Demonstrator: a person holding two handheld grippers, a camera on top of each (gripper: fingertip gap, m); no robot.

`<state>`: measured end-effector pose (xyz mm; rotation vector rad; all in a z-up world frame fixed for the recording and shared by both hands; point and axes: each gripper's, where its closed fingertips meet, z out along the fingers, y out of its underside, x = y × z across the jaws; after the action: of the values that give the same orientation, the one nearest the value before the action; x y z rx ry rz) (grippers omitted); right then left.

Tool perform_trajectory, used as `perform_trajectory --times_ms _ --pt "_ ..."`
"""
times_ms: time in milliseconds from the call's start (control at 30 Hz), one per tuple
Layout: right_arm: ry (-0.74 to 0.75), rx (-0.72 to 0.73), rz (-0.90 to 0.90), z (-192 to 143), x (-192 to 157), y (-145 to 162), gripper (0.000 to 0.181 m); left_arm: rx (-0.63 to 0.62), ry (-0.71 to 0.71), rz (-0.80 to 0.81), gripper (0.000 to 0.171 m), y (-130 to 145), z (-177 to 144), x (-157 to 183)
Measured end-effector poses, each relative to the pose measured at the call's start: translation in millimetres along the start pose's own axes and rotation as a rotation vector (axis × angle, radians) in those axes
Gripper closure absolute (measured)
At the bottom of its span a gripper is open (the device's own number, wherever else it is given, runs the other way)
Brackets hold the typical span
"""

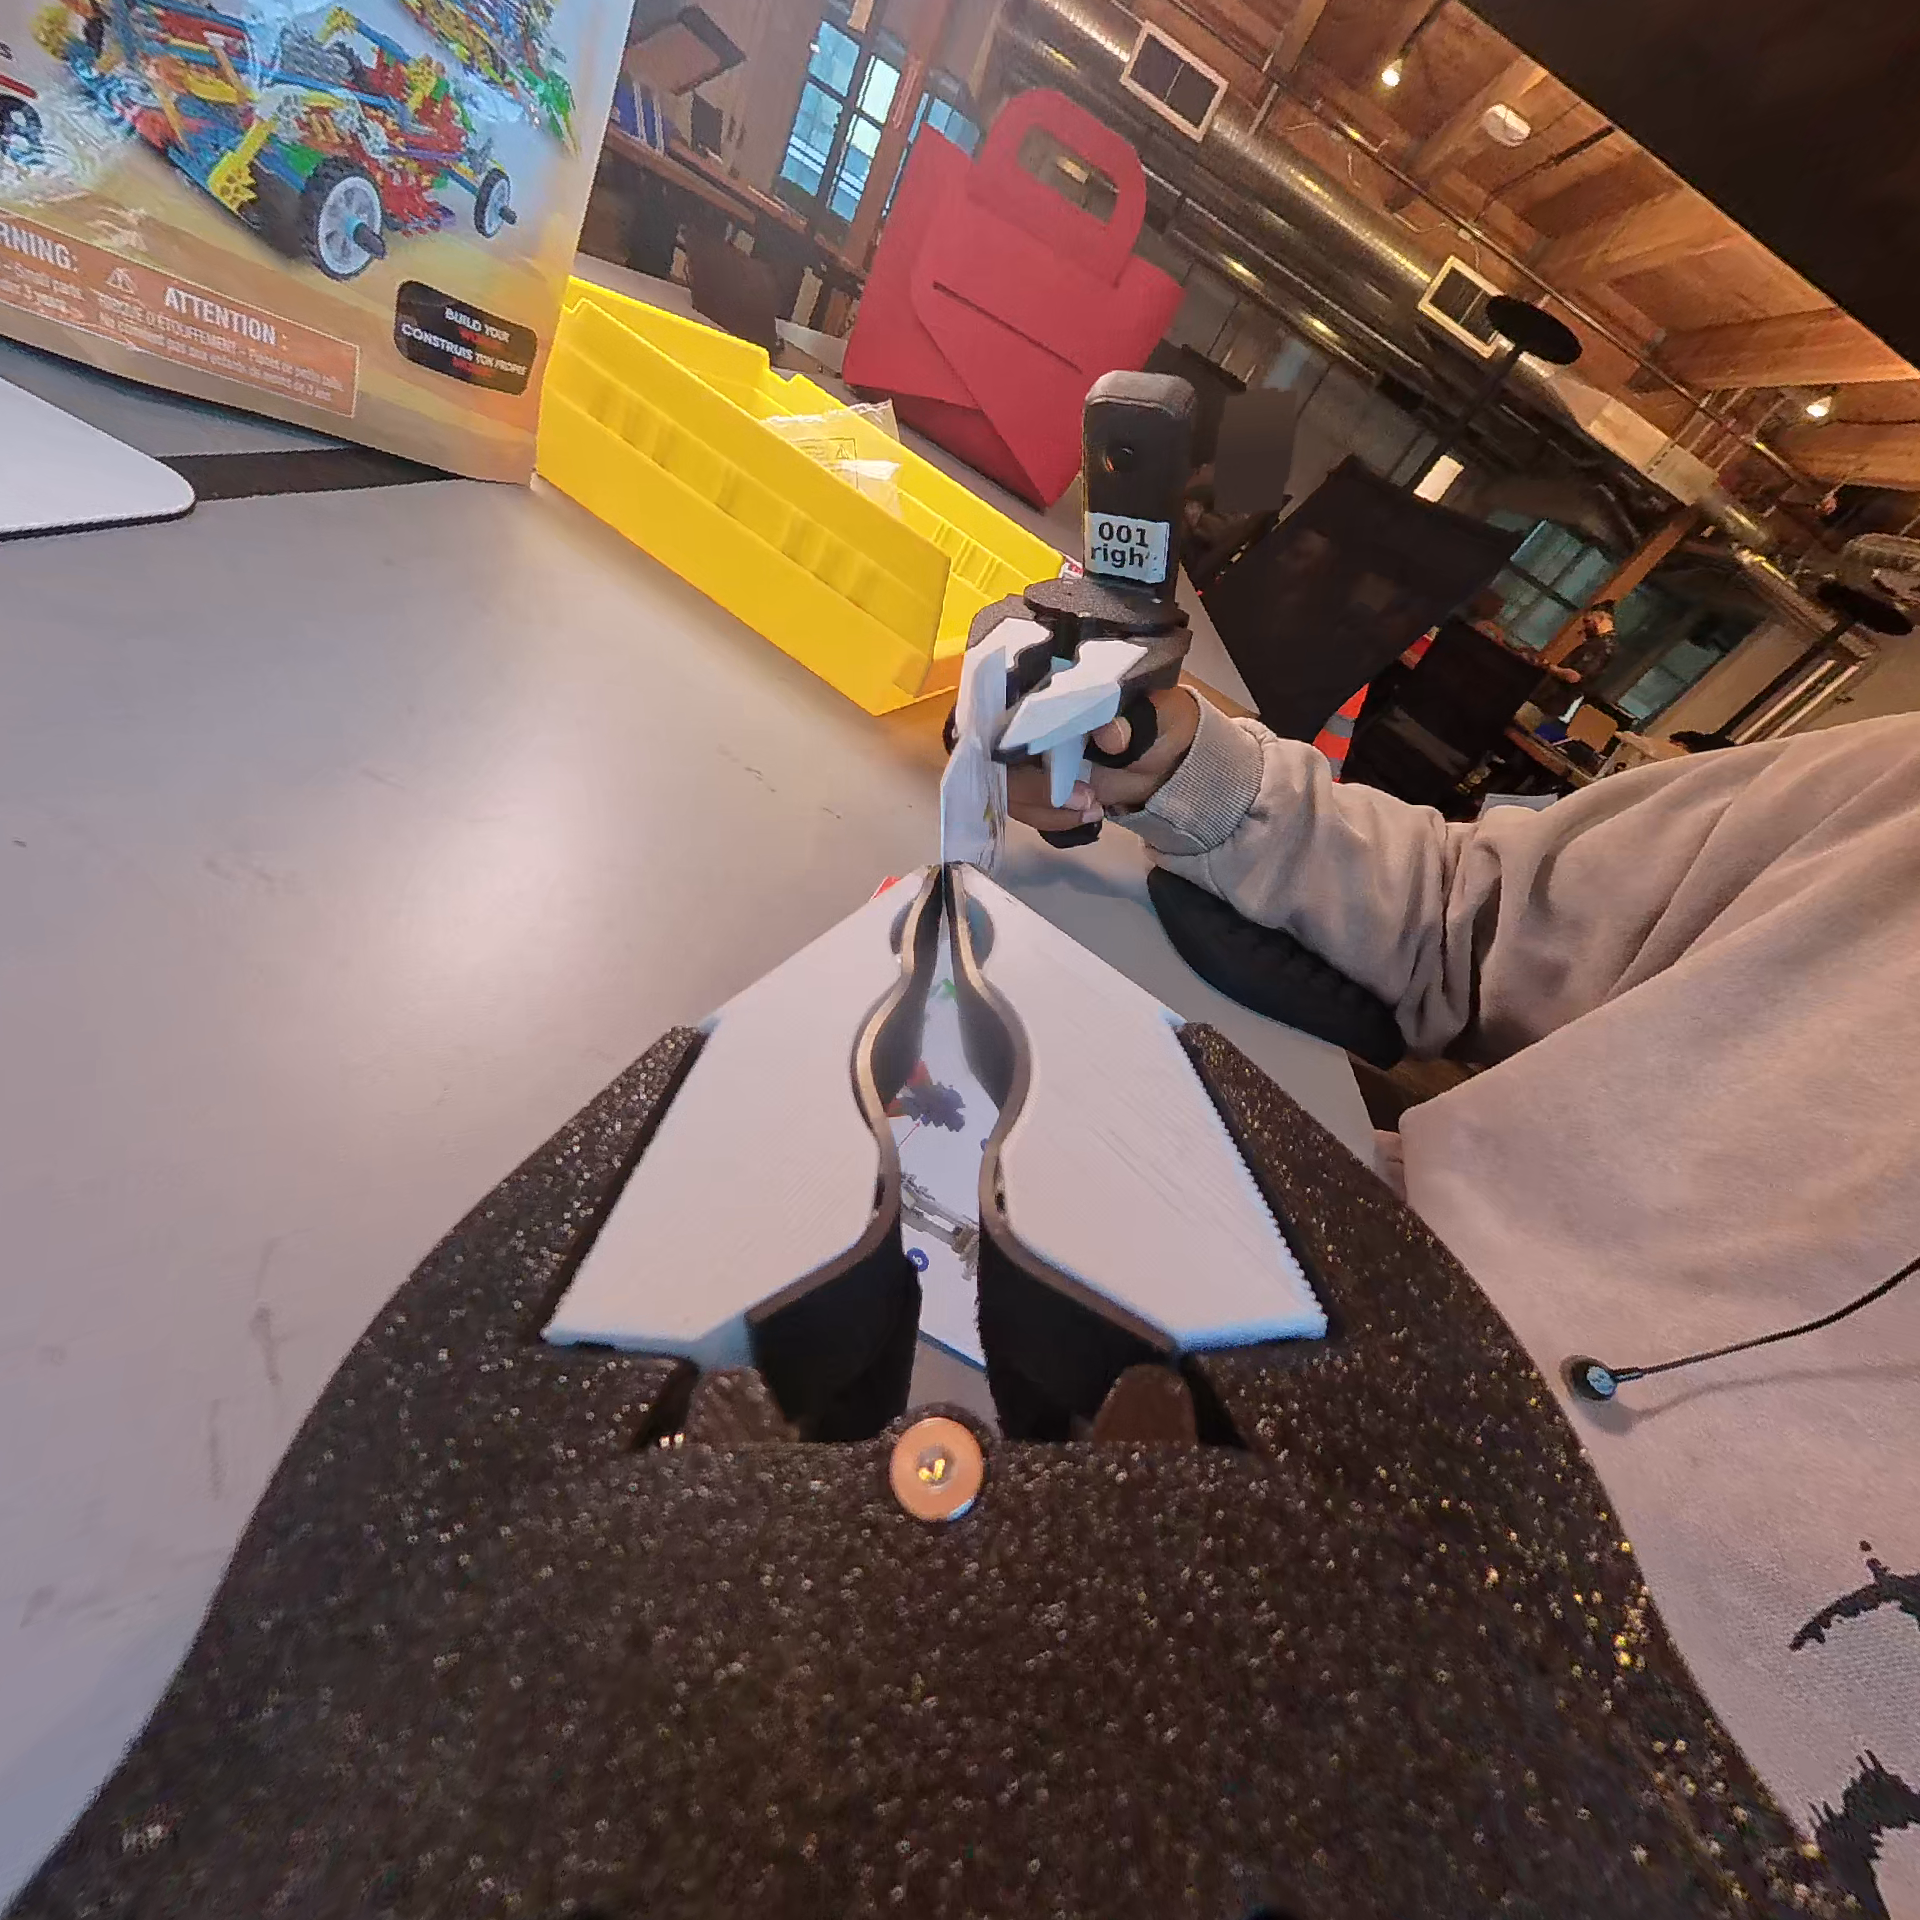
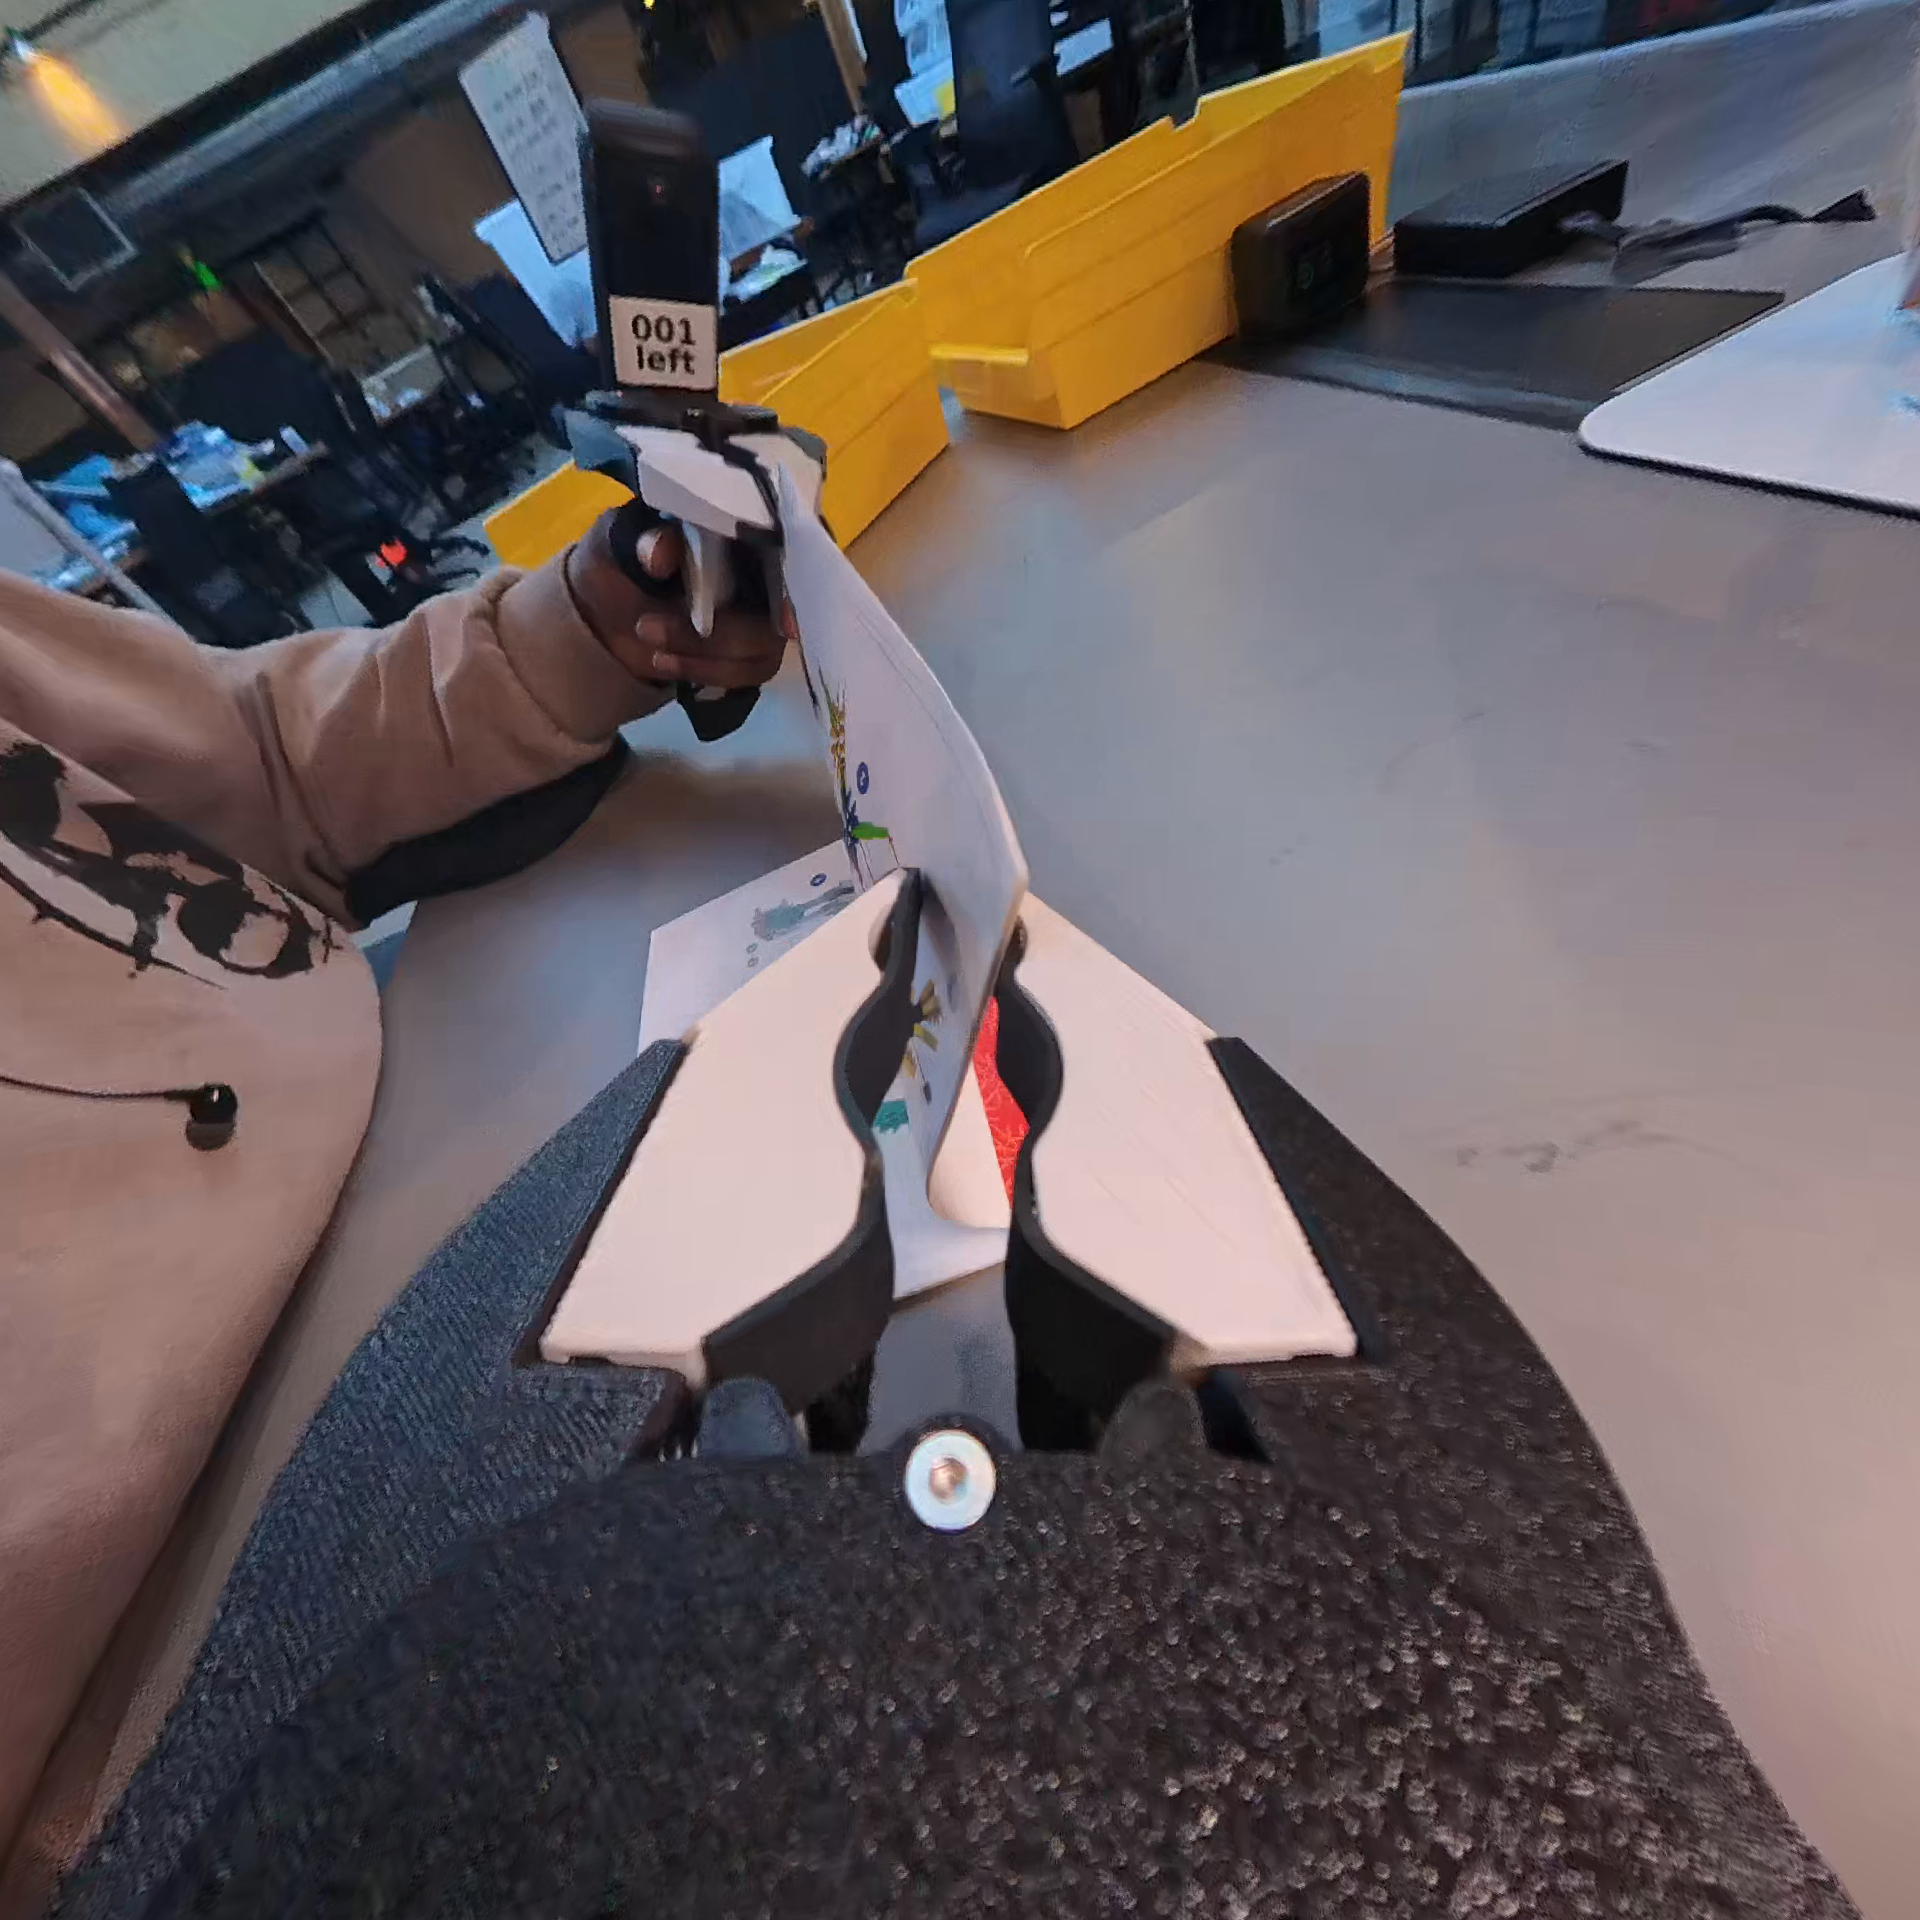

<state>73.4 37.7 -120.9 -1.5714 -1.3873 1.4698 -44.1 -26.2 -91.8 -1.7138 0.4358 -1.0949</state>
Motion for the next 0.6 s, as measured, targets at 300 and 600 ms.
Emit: perform_trajectory --times_ms 300,600 --pt "-0.176 -0.153 -0.148 8 -44 23 0.148 -0.106 -0.015 0.06 0.171 20 4 4" --pt "-0.267 -0.309 -0.132 2 -69 41 0.147 -0.357 0.118 0.248 0.171 62 0 32"
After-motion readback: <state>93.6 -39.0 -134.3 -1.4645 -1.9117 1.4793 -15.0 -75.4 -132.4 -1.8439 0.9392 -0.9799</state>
